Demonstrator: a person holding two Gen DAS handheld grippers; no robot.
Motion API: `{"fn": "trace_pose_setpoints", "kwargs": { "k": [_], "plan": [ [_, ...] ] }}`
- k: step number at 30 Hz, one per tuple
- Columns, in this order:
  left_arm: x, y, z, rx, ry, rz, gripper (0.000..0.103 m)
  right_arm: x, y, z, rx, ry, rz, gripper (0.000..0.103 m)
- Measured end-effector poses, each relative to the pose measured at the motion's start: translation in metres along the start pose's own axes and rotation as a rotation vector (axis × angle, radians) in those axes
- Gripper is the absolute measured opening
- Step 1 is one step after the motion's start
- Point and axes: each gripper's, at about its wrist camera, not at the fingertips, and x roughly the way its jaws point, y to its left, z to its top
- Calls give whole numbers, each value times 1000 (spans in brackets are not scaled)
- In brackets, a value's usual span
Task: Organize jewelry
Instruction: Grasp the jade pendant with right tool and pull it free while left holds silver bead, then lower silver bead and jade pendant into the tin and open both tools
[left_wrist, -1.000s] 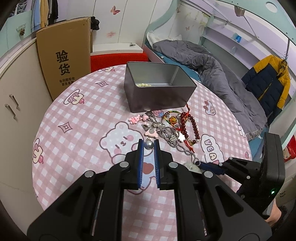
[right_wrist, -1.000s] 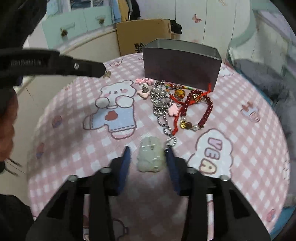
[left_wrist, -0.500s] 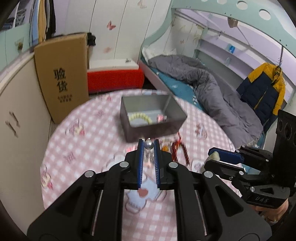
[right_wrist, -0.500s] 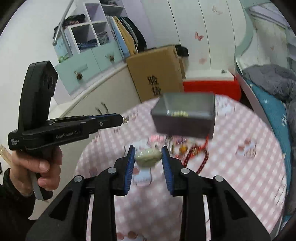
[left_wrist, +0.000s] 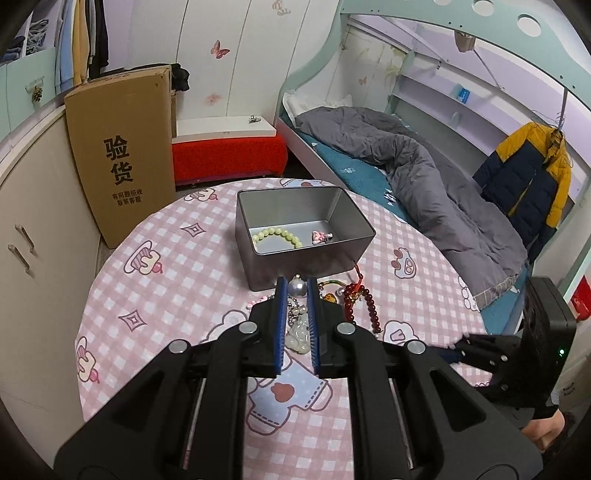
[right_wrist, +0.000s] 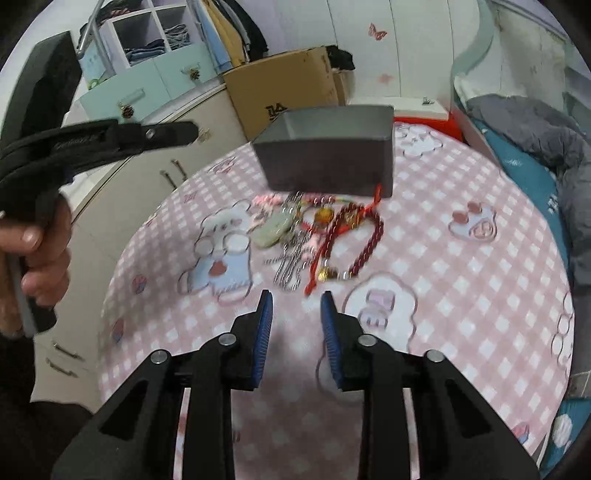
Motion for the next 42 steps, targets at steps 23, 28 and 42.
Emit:
{"fn": "trace_pose_setpoints", "kwargs": {
  "k": [23, 28, 42],
  "plan": [
    [-3, 37, -28, -92, 25, 49, 11, 69, 39, 20, -135, 20, -64, 36],
    [-3, 36, -24, -86, 19, 42, 11, 35, 34, 21, -75, -48, 28, 36],
    [39, -1, 77, 7, -13, -97, 11, 14, -40, 145, 51, -149, -18, 36]
  ]
}}
